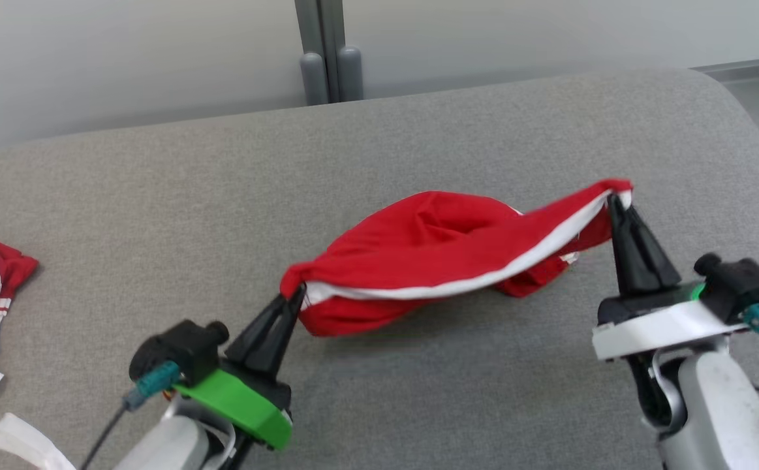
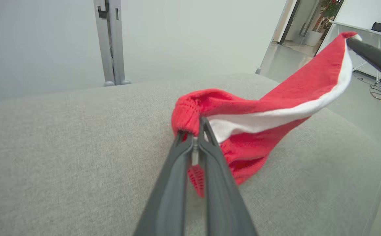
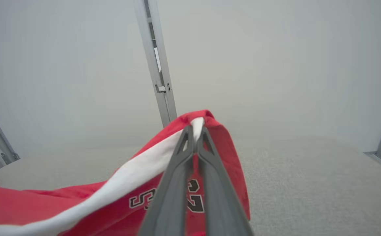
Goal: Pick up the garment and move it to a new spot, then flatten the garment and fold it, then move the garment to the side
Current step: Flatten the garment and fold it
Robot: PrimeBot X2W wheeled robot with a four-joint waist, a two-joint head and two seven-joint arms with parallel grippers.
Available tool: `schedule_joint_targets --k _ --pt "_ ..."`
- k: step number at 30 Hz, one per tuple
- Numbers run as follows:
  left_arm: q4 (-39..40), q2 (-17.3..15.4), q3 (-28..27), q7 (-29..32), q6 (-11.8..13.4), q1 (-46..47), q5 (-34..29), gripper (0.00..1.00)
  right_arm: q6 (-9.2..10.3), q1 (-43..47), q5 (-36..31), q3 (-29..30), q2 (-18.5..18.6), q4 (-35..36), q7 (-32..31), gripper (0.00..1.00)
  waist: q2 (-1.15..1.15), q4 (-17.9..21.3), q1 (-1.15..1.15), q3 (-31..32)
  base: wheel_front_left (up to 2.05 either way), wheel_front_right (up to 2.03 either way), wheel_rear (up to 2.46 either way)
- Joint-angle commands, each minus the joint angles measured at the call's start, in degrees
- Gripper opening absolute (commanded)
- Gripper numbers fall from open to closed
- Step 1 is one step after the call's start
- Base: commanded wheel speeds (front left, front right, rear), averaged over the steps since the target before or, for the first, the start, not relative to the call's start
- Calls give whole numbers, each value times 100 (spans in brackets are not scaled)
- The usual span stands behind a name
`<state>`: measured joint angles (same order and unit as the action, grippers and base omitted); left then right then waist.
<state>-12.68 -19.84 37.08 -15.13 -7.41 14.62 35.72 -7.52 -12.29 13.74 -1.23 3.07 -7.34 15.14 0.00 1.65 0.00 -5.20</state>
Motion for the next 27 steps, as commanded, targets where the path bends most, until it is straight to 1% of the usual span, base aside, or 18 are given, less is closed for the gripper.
schedule_joint_targets --k 1,5,8,10,11,13,15,19,20,22,25,27 --pt "187 -155 -26 -3 -10 244 120 0 6 -182 88 27 92 173 1 0 0 -4 0 66 0 0 0" --pt "778 -725 -34 -3 -10 1026 279 0 6 -801 244 35 432 653 1 0 0 -13 0 182 0 0 0" --pt "1039 -1076 -30 -2 -10 1620 434 0 6 -1266 347 -50 734 791 1 0 0 -20 0 228 0 0 0" --pt "1109 -1247 -62 -1 -9 2005 729 0 6 -1656 392 -138 933 770 1 0 0 -17 0 235 0 0 0" --pt "1091 -1373 -57 23 -9 2214 822 0 6 -1847 402 -200 1032 693 1 0 0 -12 0 239 0 0 0" --pt "1016 -1510 -12 85 -3 2568 1018 0 6 -2254 439 -346 1167 519 1 0 0 -1 0 189 0 0 0" --pt "922 -1647 109 152 -3 2928 1049 0 6 -2687 389 -531 1298 279 1 0 0 13 0 62 0 0 0" --pt "681 -1698 288 228 -1 3549 1348 0 6 -3535 279 -828 1374 -248 -2 0 0 11 0 -328 0 0 0" --pt "605 -1688 298 225 1 3692 1424 0 6 -3740 251 -881 1356 -362 -2 0 0 14 0 -437 0 0 0" --pt "477 -1766 379 196 1 4054 1459 0 6 -4185 173 -946 1275 -606 -2 0 0 35 0 -696 0 0 0" --pt "140 -1755 410 148 1 4554 1685 0 6 -4822 -9 -972 1168 -964 -1 0 0 51 0 -1099 0 0 0" --pt "-89 -1770 466 102 1 4907 1735 0 6 -5230 -122 -885 1086 -1157 -1 0 0 64 0 -1332 0 0 0"
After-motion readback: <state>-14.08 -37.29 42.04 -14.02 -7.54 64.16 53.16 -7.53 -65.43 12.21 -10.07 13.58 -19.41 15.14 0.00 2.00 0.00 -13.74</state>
